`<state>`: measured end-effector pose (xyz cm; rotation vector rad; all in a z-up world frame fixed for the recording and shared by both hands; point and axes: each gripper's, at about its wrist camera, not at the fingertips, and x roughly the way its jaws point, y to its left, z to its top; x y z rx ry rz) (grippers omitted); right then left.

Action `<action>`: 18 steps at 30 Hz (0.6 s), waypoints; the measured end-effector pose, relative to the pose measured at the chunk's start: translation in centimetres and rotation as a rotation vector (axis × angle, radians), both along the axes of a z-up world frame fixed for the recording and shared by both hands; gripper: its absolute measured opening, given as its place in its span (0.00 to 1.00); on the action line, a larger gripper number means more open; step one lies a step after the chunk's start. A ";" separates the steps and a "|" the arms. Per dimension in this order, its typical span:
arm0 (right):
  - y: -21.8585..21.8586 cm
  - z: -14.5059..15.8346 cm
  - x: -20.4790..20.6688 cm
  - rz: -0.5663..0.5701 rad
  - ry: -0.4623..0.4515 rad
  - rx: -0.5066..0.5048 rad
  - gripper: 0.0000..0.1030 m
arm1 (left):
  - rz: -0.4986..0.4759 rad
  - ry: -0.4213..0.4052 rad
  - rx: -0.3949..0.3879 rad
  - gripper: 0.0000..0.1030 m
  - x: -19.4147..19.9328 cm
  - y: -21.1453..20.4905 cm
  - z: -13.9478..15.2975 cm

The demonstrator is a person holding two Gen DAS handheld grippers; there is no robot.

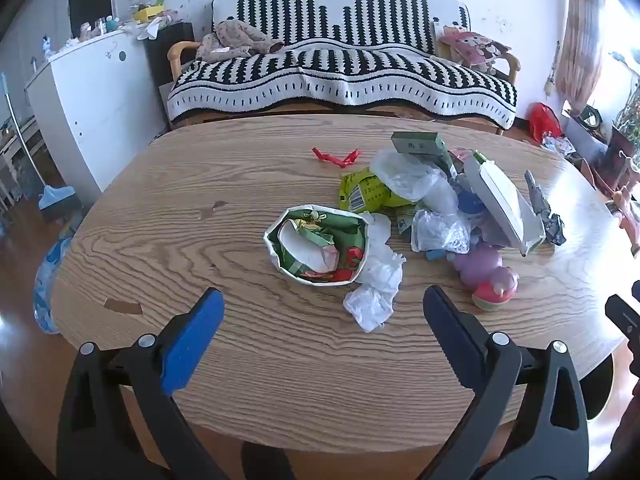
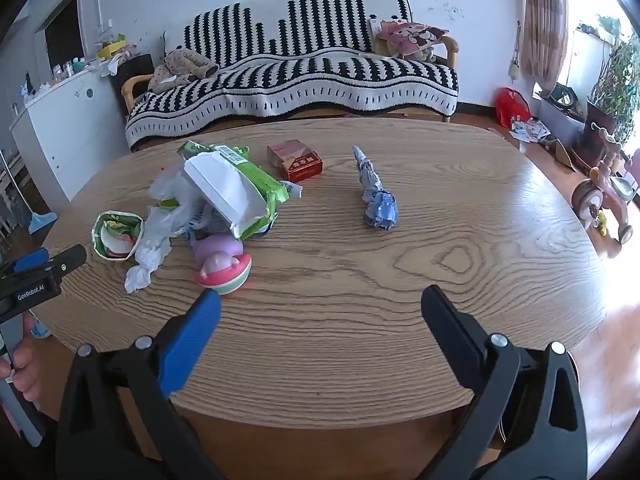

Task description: Collect trash

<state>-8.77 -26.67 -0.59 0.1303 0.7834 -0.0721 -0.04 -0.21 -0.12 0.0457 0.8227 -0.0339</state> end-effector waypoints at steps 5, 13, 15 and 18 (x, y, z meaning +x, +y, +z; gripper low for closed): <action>0.5 0.0 -0.3 0.001 -0.009 -0.008 0.94 | -0.002 0.000 -0.002 0.94 0.1 0.1 -0.1; 0.7 0.1 -0.4 0.004 -0.008 -0.009 0.94 | -0.001 0.002 -0.003 0.94 0.1 0.0 -0.1; 0.7 0.1 -0.5 0.003 -0.007 -0.008 0.94 | -0.003 0.003 -0.002 0.94 0.0 0.0 -0.1; 0.7 0.0 -0.3 0.001 -0.007 -0.010 0.94 | -0.006 0.003 0.000 0.94 -0.1 -0.1 0.0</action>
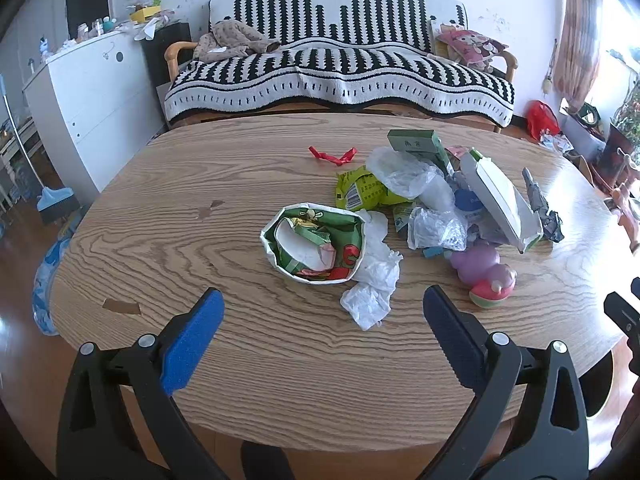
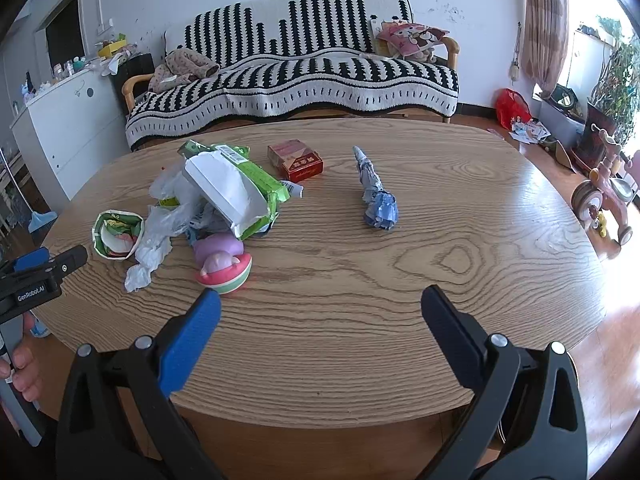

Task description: Collect trash

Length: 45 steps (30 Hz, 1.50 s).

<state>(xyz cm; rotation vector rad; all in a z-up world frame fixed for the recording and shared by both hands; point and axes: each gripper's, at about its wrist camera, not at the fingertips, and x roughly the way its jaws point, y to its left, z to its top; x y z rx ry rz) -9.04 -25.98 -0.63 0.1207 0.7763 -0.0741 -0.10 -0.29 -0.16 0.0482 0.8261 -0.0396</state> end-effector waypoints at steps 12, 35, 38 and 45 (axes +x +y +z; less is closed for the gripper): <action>0.1 -0.1 0.0 0.001 -0.001 -0.002 0.94 | -0.005 0.002 0.003 0.94 0.0 -0.1 0.0; 0.0 0.0 -0.1 0.002 0.000 -0.001 0.94 | -0.008 0.005 0.002 0.94 0.0 -0.3 -0.3; 0.0 0.1 -0.1 0.001 -0.001 -0.003 0.94 | -0.011 0.007 -0.001 0.94 -0.1 -0.4 -0.4; 0.3 -0.1 0.0 0.007 0.003 -0.002 0.94 | -0.012 0.009 0.005 0.94 -0.1 -0.4 -0.5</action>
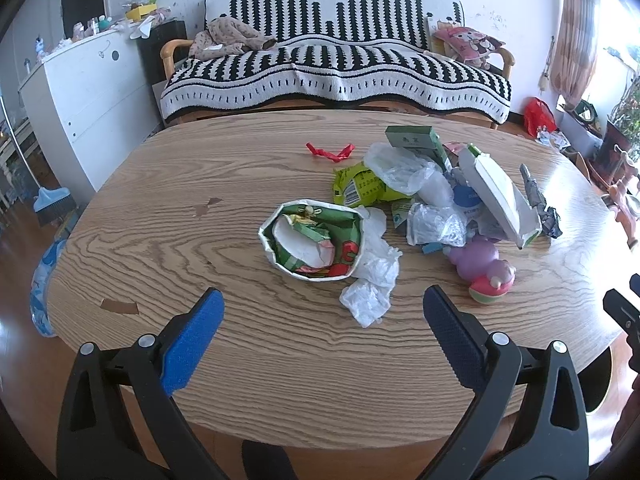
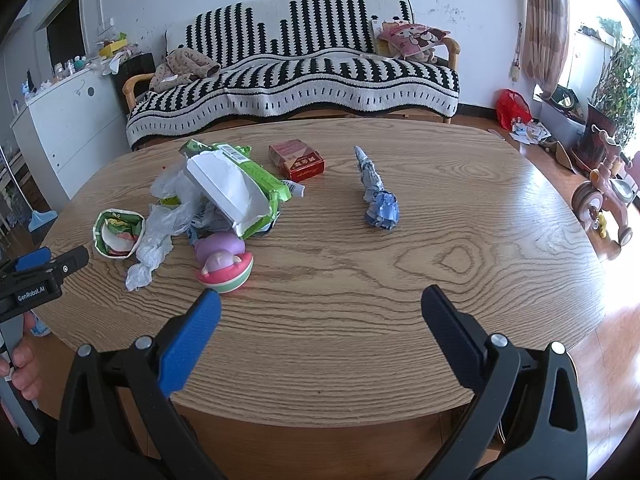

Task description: Collect trash

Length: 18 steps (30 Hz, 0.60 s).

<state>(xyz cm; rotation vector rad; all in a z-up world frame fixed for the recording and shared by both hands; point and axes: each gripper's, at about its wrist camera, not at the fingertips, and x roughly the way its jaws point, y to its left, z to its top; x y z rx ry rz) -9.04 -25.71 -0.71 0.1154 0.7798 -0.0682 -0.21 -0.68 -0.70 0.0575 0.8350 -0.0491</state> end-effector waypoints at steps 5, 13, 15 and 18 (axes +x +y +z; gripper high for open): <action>1.0 -0.6 0.6 0.025 0.015 0.001 0.94 | 0.008 0.053 -0.011 0.94 0.4 1.1 -1.2; 4.0 -2.3 4.2 0.104 0.063 0.045 0.94 | 0.005 0.094 -0.040 0.94 4.3 3.1 -2.4; 4.8 -3.0 5.4 0.113 0.076 0.046 0.94 | 0.014 0.106 -0.062 0.94 5.9 3.2 -3.0; 6.1 -4.2 7.2 0.118 0.094 0.044 0.94 | 0.016 0.119 -0.075 0.94 8.0 3.4 -3.8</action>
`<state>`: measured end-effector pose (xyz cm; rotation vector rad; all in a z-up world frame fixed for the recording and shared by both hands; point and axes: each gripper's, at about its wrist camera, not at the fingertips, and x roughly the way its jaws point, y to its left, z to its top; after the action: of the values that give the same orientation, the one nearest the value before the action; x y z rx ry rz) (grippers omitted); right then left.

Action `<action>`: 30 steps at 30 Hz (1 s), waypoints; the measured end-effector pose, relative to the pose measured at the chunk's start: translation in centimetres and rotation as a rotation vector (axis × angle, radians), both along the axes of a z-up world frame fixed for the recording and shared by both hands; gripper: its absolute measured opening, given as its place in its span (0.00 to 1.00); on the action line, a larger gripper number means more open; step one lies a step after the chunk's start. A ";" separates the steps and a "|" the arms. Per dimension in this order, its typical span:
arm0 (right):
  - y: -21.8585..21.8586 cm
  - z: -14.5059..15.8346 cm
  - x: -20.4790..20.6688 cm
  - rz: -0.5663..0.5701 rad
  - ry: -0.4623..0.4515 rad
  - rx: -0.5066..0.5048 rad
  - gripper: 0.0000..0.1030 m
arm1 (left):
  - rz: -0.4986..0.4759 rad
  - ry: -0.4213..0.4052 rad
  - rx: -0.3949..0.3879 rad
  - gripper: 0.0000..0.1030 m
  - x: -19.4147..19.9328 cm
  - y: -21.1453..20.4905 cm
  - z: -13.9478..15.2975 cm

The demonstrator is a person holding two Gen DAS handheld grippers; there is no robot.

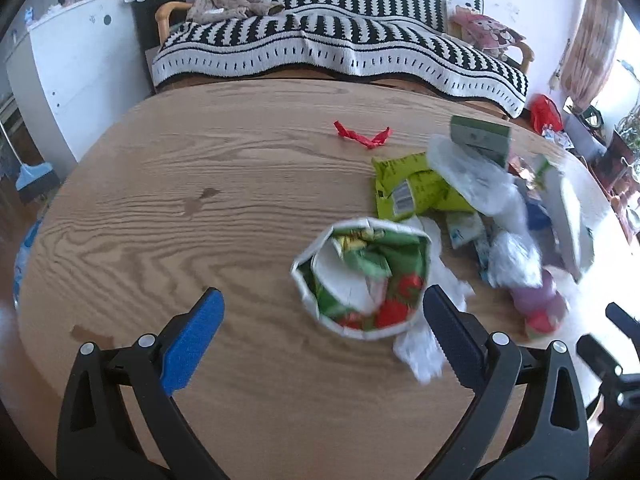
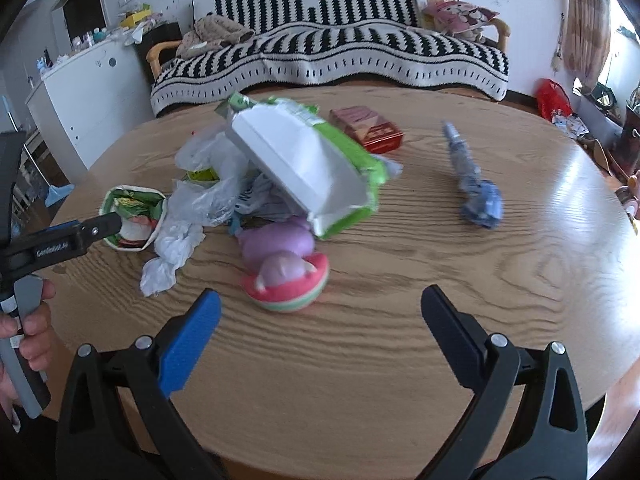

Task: Collect trash
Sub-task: 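Grasp the purple toy with the right tool while the left tool grasps the green snack bag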

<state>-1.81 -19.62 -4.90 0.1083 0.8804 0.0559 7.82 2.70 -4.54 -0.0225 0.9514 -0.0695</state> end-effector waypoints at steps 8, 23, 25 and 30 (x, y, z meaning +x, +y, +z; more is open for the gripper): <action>2.0 -2.7 3.5 0.004 0.020 -0.072 0.89 | 0.018 0.008 0.092 0.90 2.8 -0.6 -2.2; 3.1 -1.9 2.5 0.117 -0.004 -0.009 0.46 | 0.021 -0.028 -0.002 0.48 1.2 0.5 -0.2; 2.6 -1.3 2.0 0.115 -0.019 -0.004 0.46 | 0.028 -0.033 -0.005 0.48 1.1 0.5 0.2; 0.2 1.3 0.2 0.107 -0.080 0.065 0.45 | 0.038 -0.053 -0.006 0.48 0.5 0.5 0.9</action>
<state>-1.60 -19.42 -3.64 0.1192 0.8039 0.1881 8.28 3.16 -3.61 -0.0441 0.8974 -0.0371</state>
